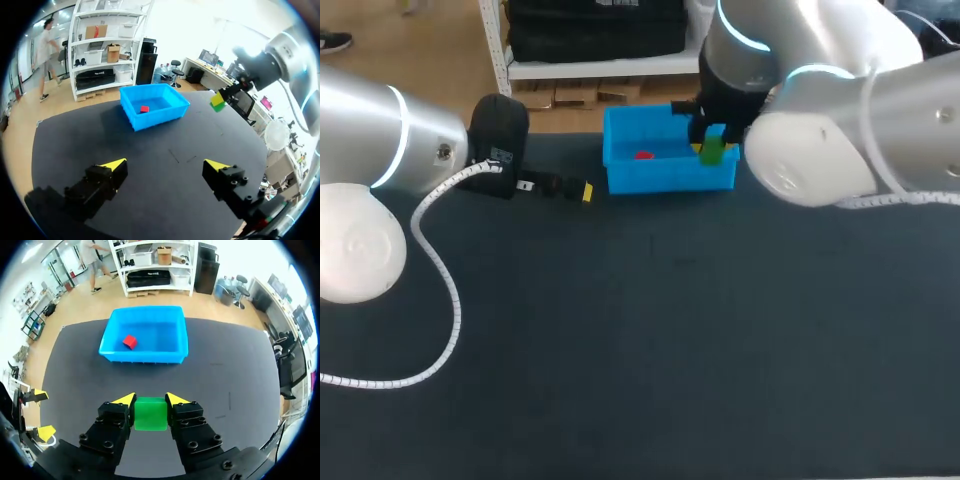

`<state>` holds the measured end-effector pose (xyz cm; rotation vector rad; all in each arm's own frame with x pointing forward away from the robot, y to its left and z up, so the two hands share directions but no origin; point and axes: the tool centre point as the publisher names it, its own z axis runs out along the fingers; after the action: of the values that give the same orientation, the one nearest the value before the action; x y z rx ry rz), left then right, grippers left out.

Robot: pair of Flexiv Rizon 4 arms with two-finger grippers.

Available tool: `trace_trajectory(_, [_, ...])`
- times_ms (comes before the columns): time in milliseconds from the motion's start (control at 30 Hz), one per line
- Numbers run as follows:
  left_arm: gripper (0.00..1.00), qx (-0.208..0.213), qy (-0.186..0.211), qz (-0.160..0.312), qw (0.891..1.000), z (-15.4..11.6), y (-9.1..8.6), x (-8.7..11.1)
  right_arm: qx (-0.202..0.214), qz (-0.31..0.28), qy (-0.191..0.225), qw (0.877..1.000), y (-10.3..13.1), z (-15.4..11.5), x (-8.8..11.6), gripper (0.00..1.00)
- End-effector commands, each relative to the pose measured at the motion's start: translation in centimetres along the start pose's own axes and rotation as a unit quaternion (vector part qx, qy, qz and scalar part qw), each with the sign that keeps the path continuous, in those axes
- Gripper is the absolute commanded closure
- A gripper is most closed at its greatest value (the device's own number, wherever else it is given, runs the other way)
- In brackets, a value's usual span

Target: Use the left arm to pick the red cube and place it into the blue plastic box first, then use the right arm to grasp the green cube and put it into the same blue plastic box after the first action is fully finished.

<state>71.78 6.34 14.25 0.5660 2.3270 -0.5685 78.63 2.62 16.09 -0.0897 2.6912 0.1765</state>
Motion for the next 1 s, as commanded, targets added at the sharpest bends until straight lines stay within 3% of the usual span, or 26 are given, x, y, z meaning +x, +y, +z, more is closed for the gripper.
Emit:
trace_trajectory(33, [0.00,0.006,-0.003,0.001,1.000,0.0,0.2,0.1,-0.003,0.000,-0.049,0.999,-0.2,-0.3,0.9,1.00])
trace_trajectory(400, [0.00,0.006,-0.003,0.001,1.000,0.0,0.2,0.1,-0.019,-0.014,-0.074,0.997,0.1,0.5,0.0,1.00])
trace_trajectory(1000, [0.00,0.006,-0.003,0.001,1.000,0.0,0.2,0.1,-0.052,-0.025,-0.103,0.993,0.4,5.5,-6.0,1.00])
